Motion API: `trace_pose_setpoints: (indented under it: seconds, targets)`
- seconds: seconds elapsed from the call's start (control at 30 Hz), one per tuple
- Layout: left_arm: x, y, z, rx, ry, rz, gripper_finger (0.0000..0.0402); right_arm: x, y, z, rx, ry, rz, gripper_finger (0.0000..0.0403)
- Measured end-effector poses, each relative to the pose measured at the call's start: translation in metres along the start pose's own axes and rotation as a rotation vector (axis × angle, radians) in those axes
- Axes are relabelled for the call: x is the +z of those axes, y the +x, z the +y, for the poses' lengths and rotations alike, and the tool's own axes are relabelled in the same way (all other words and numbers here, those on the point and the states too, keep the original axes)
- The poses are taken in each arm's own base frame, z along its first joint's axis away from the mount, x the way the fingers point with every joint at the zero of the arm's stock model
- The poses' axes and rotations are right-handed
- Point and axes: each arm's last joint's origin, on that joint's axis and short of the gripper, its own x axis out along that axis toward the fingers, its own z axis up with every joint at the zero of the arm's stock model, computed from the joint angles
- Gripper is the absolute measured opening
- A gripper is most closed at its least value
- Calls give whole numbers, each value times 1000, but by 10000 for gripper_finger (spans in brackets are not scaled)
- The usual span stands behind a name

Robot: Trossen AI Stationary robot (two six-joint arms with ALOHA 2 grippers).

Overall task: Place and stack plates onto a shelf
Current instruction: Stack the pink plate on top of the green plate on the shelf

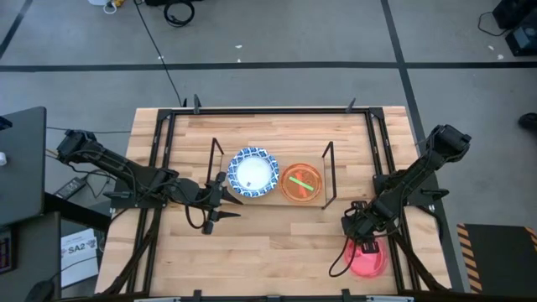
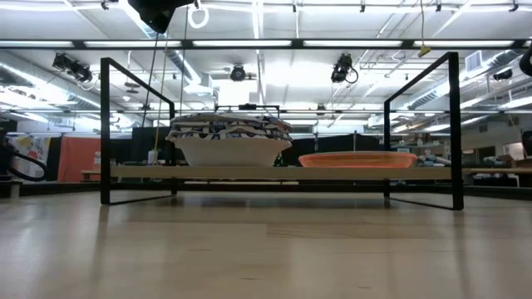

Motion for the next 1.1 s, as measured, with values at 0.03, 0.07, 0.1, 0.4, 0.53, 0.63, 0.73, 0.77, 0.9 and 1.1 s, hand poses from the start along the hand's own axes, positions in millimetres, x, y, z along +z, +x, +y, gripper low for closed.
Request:
trace_pose_setpoints:
  seconds: [0.03,0.07,0.1,0.4,0.53,0.63,0.73,0.77,0.9,1.1]
  targets:
    - [0,0,0,0,0,0,169,0,0,0,1,0,0,176]
    - [0,0,0,0,0,0,169,0,0,0,3,0,1,174]
    - [0,0,0,0,0,0,169,0,0,0,7,0,3,172]
    - [0,0,0,0,0,0,169,0,0,2,53,-3,27,122]
    - [0,0,0,0,0,0,169,0,0,2,54,-3,27,91]
    - [0,0,0,0,1,0,169,0,0,2,54,-3,27,67]
    - [0,0,0,0,1,0,169,0,0,2,55,-3,26,42]
    - [0,0,0,0,1,0,169,0,0,2,55,-3,26,33]
    - [0,0,0,0,1,0,169,0,0,3,58,-3,26,8]
    - [0,0,0,0,1,0,169,2,0,4,71,-5,10,14]
